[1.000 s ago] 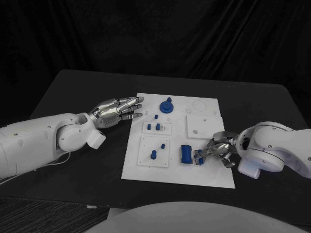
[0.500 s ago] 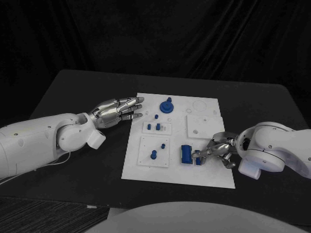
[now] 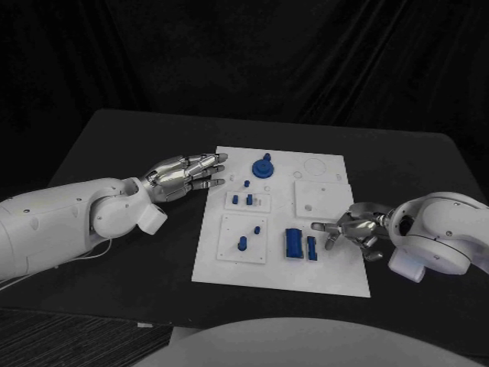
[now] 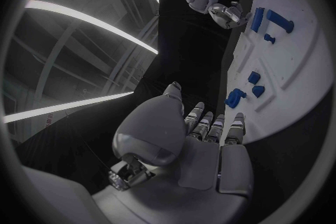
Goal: Assemble the parts on the task board
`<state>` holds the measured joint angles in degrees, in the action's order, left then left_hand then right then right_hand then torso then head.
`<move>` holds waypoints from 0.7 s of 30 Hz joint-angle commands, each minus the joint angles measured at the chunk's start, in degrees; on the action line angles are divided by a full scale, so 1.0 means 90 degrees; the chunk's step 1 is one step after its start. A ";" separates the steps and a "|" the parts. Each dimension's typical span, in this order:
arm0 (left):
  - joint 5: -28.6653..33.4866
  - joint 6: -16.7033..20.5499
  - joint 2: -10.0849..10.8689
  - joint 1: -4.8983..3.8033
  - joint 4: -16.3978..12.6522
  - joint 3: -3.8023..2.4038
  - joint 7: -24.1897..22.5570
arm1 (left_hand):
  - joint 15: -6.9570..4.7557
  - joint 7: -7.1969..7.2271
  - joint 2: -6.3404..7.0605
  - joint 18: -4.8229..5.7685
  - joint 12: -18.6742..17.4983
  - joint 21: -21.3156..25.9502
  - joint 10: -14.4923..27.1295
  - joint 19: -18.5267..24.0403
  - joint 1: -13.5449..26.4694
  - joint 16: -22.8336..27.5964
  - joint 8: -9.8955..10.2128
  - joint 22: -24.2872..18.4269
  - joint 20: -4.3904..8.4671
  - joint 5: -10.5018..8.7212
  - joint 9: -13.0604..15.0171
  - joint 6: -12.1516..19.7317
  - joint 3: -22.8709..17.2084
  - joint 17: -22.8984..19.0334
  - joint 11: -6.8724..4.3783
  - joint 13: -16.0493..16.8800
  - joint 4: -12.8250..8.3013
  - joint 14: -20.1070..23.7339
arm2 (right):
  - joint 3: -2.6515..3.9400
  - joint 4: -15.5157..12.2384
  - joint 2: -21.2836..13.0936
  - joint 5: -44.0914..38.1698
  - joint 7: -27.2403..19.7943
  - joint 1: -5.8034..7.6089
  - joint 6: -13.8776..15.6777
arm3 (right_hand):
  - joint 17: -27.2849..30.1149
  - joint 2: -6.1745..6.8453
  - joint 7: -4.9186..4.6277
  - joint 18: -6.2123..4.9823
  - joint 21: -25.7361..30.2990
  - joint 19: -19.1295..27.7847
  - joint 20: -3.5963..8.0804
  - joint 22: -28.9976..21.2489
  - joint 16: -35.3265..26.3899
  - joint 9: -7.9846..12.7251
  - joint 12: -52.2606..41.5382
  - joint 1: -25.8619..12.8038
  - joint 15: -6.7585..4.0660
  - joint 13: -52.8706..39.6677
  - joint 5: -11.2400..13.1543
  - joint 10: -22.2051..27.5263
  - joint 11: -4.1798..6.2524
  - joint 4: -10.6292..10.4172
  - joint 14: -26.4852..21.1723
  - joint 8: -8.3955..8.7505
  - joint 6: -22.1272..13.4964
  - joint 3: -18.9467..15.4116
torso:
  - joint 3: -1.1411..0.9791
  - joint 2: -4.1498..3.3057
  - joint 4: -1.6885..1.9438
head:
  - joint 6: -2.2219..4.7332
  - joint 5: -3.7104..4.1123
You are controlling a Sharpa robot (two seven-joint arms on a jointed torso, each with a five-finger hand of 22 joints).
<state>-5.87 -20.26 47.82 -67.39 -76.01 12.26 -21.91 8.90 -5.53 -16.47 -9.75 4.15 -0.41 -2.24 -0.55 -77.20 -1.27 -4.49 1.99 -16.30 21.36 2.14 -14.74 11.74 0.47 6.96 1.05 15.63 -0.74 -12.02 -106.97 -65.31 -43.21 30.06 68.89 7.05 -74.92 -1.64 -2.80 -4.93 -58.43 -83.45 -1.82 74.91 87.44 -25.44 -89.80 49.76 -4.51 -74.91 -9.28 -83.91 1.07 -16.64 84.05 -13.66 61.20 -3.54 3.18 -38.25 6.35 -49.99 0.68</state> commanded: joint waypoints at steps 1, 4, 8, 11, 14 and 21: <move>0.0031 -0.0023 -0.0011 0.0009 -0.0004 -0.0006 -0.0212 | 0.0052 -0.0029 0.0003 -0.0060 0.0052 -0.0020 -0.0018 -0.0024 -0.0078 -0.0046 -0.0038 0.0018 -0.0023 0.0029 0.0009 -0.0033 -0.0043 0.0009 0.0039 0.0014 0.0008 -0.0009 | 0.0008 -0.0093 -0.0088 -0.0059 -0.0731 0.0106 0.0646 | -0.0891 -0.0233 0.0011 -0.0080 -0.0031 -0.0008 0.0064 0.0845 0.0016 -0.0063 -0.0023 -0.0242 -0.0059 -0.1677 -0.0035 -0.0677 0.0046 -0.0022 0.0518 -0.0062 0.0059 -0.0186 | 0.0000 0.0003 -0.0004 | -0.0001 0.0006; 0.0031 0.0042 -0.0033 0.0011 0.0010 -0.0006 -0.0463 | 0.0015 -0.0081 0.0083 -0.0071 0.0115 -0.0037 -0.0064 -0.0051 -0.0135 -0.0071 -0.0093 0.0060 -0.0006 0.0024 0.0023 -0.0144 -0.0025 0.0015 0.0010 0.0025 -0.0050 -0.0025 | 0.0008 -0.0158 -0.0197 0.0075 -0.1431 0.0209 0.1211 | -0.0442 -0.0572 0.0076 -0.0171 0.0521 0.0147 0.0096 0.0702 -0.0173 -0.0207 -0.0023 -0.0614 -0.0107 -0.1677 -0.0005 -0.0677 0.0108 -0.0018 0.0420 -0.0209 0.0206 -0.0598 | 0.0002 0.0005 0.0002 | -0.0001 0.0034; 0.0031 0.0123 -0.0046 0.0015 0.0018 -0.0006 -0.0736 | -0.0044 -0.0100 0.0161 -0.0080 0.0233 -0.0062 -0.0144 -0.0091 -0.0268 -0.0151 -0.0142 0.0115 0.0029 0.0055 0.0031 -0.0247 -0.0005 0.0036 -0.0033 0.0047 -0.0175 -0.0077 | 0.0008 -0.0126 -0.0229 0.0208 -0.2112 0.0255 0.1589 | 0.0101 -0.0663 0.0110 -0.0327 0.1528 0.0430 0.0112 0.0415 -0.0459 -0.0336 -0.0023 -0.0324 -0.0126 -0.1677 -0.0081 -0.0677 0.0139 0.0000 0.0295 -0.0297 0.0255 -0.0790 | 0.0006 0.0022 0.0008 | -0.0001 0.0047; 0.0031 0.0217 -0.0051 0.0022 0.0018 -0.0005 -0.1013 | -0.0120 -0.0127 0.0199 -0.0085 0.0447 -0.0081 -0.0283 -0.0125 -0.0321 -0.0216 -0.0206 0.0148 0.0088 0.0063 0.0046 -0.0400 0.0038 0.0053 -0.0014 0.0081 -0.0175 -0.0131 | 0.0008 -0.0082 -0.0213 0.0249 -0.2613 0.0267 0.1783 | 0.1064 -0.0792 0.0073 -0.0461 0.2598 0.0739 0.0081 0.0041 -0.1043 -0.0371 -0.0023 -0.0162 -0.0099 -0.1677 0.0013 -0.0677 0.0093 0.0002 0.0074 -0.0233 0.0092 -0.1039 | 0.0007 0.0024 -0.0007 | -0.0001 0.0047; -0.0027 0.0397 -0.0037 0.0039 -0.0004 -0.0005 -0.1416 | -0.0195 -0.0160 0.0249 -0.0087 0.0587 -0.0081 -0.0374 -0.0128 -0.0366 -0.0239 -0.0296 0.0141 0.0177 0.0057 0.0070 -0.0632 0.0084 0.0058 -0.0048 0.0096 -0.0122 -0.0155 | 0.0007 -0.0010 -0.0151 0.0372 -0.3291 0.0258 0.2067 | 0.3719 -0.1004 -0.0040 -0.0622 0.4155 0.1310 -0.0037 -0.0713 -0.3061 -0.0250 0.1665 -0.0189 0.0039 -0.0302 0.0234 0.0353 -0.0036 0.0015 -0.0693 -0.0077 -0.0070 -0.1360 | 0.0002 0.0035 -0.0002 | -0.0001 0.0049; -0.0682 0.1204 0.0119 0.0123 -0.0150 -0.0005 -0.2407 | -0.0546 -0.0013 0.0426 -0.0078 0.0891 -0.0021 -0.0571 -0.0037 -0.0379 -0.0178 -0.0482 -0.0014 0.0541 -0.0223 0.0103 -0.1254 0.0314 0.0040 -0.0285 0.0119 0.0125 -0.0110 | 0.0006 0.0354 0.0122 0.1450 -0.5001 0.0155 0.2165 | 0.6628 -0.1193 -0.0618 -0.0300 0.6173 0.3862 -0.1176 -0.3271 -0.7802 0.0522 0.7497 0.0239 0.1517 0.4295 0.0390 0.4755 -0.1394 0.0019 -0.3653 0.0643 -0.1143 -0.2019 | -0.0002 0.0069 -0.0015 | -0.0001 0.0077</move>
<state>-8.23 -14.78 48.88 -66.42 -76.95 12.25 -34.48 4.24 -5.61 -13.17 -9.74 11.92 -0.77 -7.31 -0.89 -80.74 -2.96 -8.44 2.00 -11.69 19.51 3.01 -25.56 14.29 0.87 4.73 2.03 16.86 -1.68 -11.98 -104.31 -64.31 -36.93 -2.92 70.51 23.99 -15.94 -12.46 -7.97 -8.26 -3.72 -49.17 -11.86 46.20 18.48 -20.99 -23.86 51.70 8.03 -37.36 -6.10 -42.64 -10.48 -16.44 52.41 -8.05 51.24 -21.49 3.20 -37.84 6.31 -49.99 1.18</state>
